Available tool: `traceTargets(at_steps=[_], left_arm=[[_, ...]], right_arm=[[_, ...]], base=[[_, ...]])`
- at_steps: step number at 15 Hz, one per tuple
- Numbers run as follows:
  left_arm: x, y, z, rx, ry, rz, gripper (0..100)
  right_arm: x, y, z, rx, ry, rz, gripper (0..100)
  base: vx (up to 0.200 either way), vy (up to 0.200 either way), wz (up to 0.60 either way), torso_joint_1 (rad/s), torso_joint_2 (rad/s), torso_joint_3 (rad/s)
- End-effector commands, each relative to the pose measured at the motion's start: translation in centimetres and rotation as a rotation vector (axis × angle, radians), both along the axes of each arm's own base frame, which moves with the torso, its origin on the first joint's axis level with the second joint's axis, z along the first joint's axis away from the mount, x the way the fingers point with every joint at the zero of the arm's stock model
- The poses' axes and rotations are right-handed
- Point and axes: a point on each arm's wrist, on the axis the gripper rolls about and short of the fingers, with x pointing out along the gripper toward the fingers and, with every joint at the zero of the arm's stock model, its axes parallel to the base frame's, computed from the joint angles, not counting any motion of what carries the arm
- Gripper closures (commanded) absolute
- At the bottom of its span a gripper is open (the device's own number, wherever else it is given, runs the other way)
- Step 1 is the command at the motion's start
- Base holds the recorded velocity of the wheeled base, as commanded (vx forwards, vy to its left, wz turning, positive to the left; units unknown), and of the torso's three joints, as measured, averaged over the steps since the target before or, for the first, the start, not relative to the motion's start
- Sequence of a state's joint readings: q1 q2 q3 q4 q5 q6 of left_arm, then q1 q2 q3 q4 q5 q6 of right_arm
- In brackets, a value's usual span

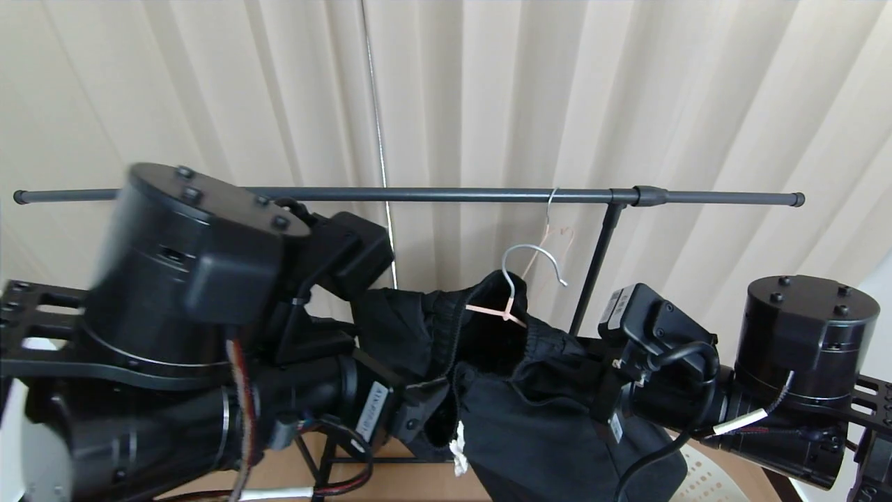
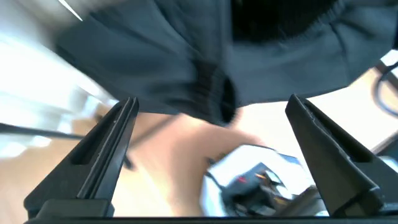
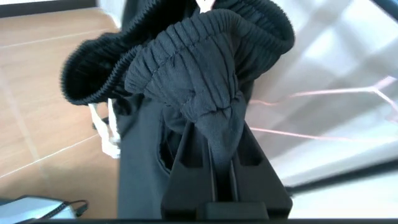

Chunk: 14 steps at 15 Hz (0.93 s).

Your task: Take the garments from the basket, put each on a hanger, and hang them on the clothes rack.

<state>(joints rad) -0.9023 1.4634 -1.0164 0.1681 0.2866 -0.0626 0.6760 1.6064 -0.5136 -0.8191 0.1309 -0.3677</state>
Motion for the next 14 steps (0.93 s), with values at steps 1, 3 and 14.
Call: traceTargets(at_steps=[1, 3, 14], left_arm=[[-1.0, 3.4, 2.0, -0.006, -0.102, 0.006, 0], [-0.7, 5.0, 2.6, 0.051, -0.158, -0.033, 0], [4.0, 4.7, 1.6, 0.132, -0.227, -0.61, 0]], right_arm=[[-0.3, -0.2, -0.3, 0.001, 0.009, 0.027, 100], [-0.5, -0.4, -0.5, 0.015, 0.015, 0.076, 100], [-1.5, -1.0, -1.1, 0.07, 0.049, 0.291, 100]], base=[[0.0, 0.0, 0.0, 0.0, 0.0, 0.0], [0.0, 0.0, 0.0, 0.0, 0.0, 0.0], [0.0, 0.0, 0.0, 0.0, 0.0, 0.0]])
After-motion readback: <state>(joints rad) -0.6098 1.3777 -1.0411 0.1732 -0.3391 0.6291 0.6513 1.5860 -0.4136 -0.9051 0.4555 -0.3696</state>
